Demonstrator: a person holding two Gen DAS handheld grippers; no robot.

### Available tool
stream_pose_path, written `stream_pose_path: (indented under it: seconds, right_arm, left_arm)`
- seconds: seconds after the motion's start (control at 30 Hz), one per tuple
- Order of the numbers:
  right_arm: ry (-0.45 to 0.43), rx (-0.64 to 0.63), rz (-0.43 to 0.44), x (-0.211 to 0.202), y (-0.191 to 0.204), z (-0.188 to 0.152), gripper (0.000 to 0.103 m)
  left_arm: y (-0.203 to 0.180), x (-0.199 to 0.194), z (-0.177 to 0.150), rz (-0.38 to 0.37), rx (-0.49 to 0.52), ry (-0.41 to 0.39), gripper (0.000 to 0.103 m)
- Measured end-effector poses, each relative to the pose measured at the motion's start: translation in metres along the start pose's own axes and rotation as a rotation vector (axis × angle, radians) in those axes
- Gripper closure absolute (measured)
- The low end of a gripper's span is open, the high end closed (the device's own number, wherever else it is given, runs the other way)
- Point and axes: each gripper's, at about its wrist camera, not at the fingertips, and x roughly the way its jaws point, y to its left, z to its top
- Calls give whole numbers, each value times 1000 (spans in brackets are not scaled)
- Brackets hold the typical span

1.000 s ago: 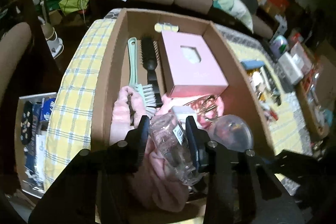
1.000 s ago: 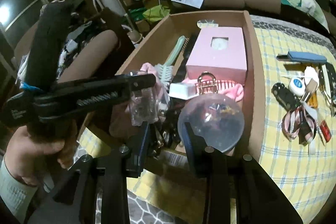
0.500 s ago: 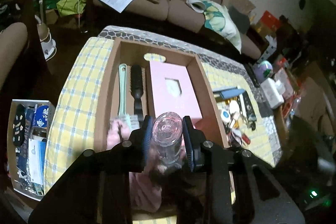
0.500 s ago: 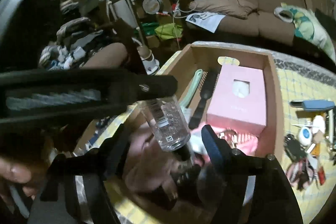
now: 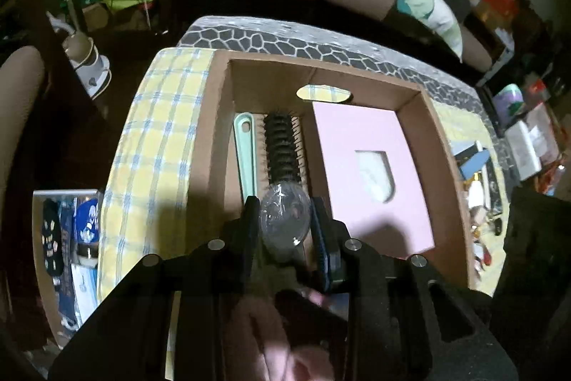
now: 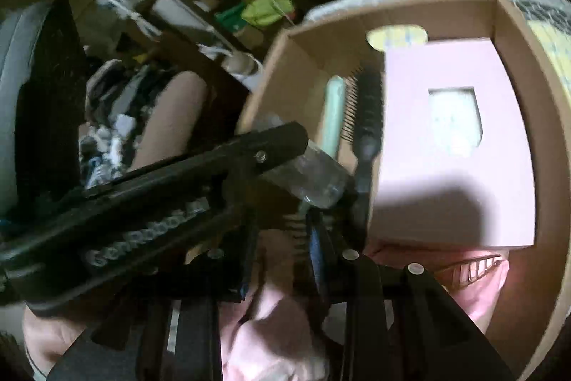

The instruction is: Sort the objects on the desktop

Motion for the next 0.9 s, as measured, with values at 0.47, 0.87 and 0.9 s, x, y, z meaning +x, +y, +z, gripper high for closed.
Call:
stream_pose_path:
  seconds: [0.47, 0.87, 0.9]
  right_arm:
    - [-48, -21, -66, -46, -1, -20, 60]
    - [-106, -40, -199, -122, 6, -83, 18]
    - [-111, -37, -212, -128, 5, -89, 17]
  left_arm:
    - [33, -67, -25, -55, -59, -121, 23]
    - [-14, -127, -115, -30, 15, -124, 12]
    - [-18, -130, -120, -30, 19, -125, 9]
